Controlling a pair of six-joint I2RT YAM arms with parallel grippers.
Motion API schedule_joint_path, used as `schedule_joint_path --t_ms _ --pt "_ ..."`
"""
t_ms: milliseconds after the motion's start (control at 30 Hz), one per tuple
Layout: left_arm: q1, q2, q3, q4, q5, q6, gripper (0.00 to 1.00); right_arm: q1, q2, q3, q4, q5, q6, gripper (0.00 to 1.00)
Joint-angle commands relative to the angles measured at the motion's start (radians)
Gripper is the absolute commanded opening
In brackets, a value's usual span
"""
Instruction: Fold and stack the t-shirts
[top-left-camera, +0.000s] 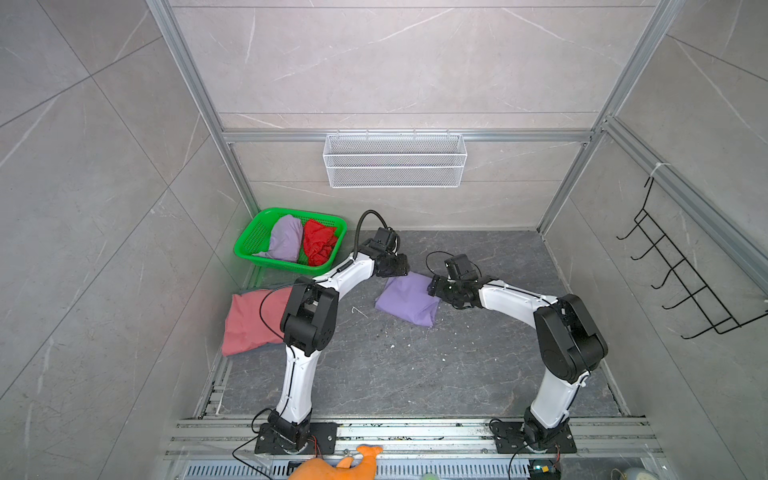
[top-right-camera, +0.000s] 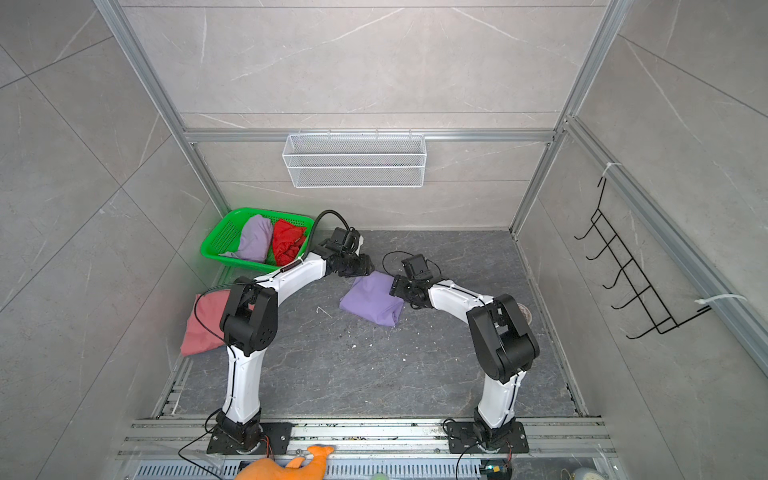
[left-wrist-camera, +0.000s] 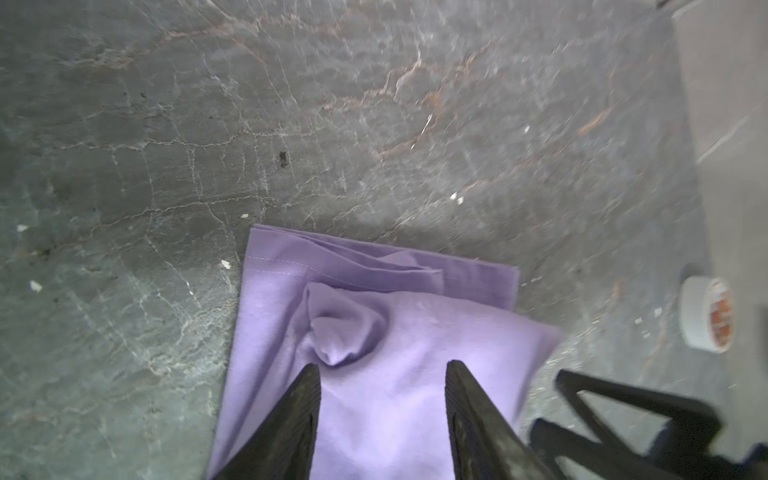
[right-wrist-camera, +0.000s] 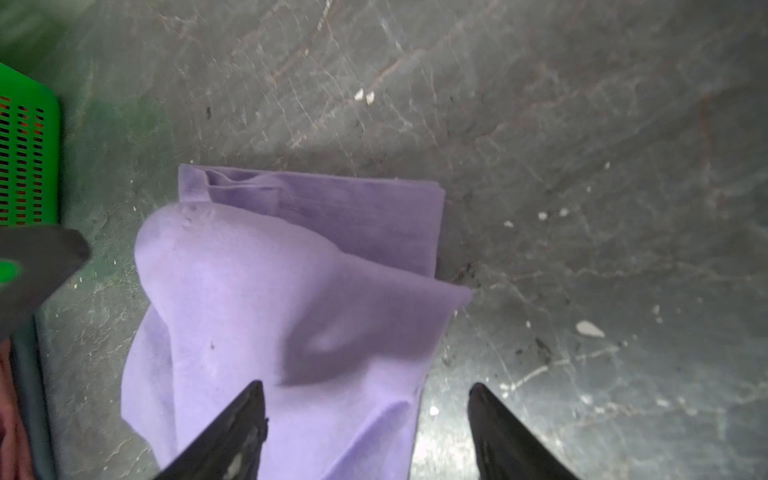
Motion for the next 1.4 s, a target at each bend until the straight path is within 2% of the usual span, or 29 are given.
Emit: schedule_joint_path --t_ms 0,233,400,667,800,833,900,967,1033,1167,1367 --pt "0.033 0.006 0.017 -0.002 0.082 0.145 0.5 -0.011 0.009 -0.037 0.108 0.019 -0.081 0.78" --pt "0.12 0.052 -0.009 0.104 0.299 0.137 0.47 -0.053 0.064 -0.062 0.234 -0.085 -0.111 0.77" --pt "0.124 0.097 0.019 0.106 0.422 0.137 0.44 -0.055 0.107 -0.031 0.27 -0.146 -0.11 0.73" --pt "0.124 0.137 0.02 0.165 0.569 0.111 0.44 -0.055 0.129 -0.018 0.284 -0.163 -0.111 0.62" --pt "0.124 0.158 0.032 0.192 0.592 0.094 0.43 -0.055 0.138 -0.008 0.284 -0.171 -0.113 0.57" --pt "0.125 0.163 0.033 0.207 0.602 0.085 0.4 -0.054 0.142 -0.002 0.285 -0.175 -0.114 0.54" --pt "0.126 0.166 0.033 0.227 0.605 0.074 0.27 -0.055 0.152 0.011 0.278 -0.178 -0.117 0.47" --pt "0.128 0.162 0.03 0.236 0.599 0.072 0.12 -0.054 0.156 0.019 0.274 -0.174 -0.117 0.33" --pt "0.129 0.142 0.013 0.25 0.588 0.072 0.02 -0.055 0.145 0.021 0.269 -0.163 -0.119 0.23" --pt "0.132 0.051 -0.057 0.268 0.54 0.072 0.0 -0.055 0.068 -0.011 0.272 -0.128 -0.133 0.15" --pt "0.132 -0.097 -0.146 0.28 0.497 0.06 0.0 -0.054 -0.056 -0.037 0.257 -0.111 -0.134 0.13"
